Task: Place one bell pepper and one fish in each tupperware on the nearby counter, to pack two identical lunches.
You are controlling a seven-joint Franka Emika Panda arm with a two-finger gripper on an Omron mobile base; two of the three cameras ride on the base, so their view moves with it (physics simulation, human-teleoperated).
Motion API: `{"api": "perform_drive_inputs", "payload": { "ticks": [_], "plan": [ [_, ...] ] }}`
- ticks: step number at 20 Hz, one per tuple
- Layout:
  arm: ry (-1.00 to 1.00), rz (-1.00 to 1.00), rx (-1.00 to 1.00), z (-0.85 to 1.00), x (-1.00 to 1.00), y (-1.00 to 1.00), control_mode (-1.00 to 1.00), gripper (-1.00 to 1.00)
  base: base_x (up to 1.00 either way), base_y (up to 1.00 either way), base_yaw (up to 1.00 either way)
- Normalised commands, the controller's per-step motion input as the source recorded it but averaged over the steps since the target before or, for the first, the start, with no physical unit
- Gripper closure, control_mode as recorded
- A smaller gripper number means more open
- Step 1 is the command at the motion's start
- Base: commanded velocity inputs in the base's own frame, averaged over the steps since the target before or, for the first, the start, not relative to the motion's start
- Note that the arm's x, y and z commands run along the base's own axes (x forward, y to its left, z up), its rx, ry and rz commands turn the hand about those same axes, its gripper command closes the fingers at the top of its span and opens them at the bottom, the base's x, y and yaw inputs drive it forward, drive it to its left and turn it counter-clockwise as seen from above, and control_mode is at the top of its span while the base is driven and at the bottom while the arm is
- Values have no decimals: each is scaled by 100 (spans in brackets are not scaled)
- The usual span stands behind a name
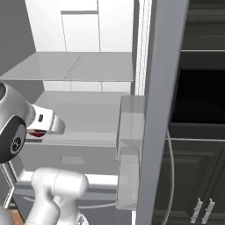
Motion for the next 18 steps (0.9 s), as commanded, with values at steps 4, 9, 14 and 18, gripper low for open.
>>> {"api": "perform_drive_inputs", "payload": {
  "ticks": [4,9,14,18],
  "plan": [
    [0,0,0,0,0,0,100,100,-100,0,0],
    [0,0,0,0,0,0,100,100,-100,-4,0],
    [0,0,0,0,0,0,100,100,-100,0,0],
    [0,0,0,0,0,0,100,100,-96,25,0]
  ]
}}
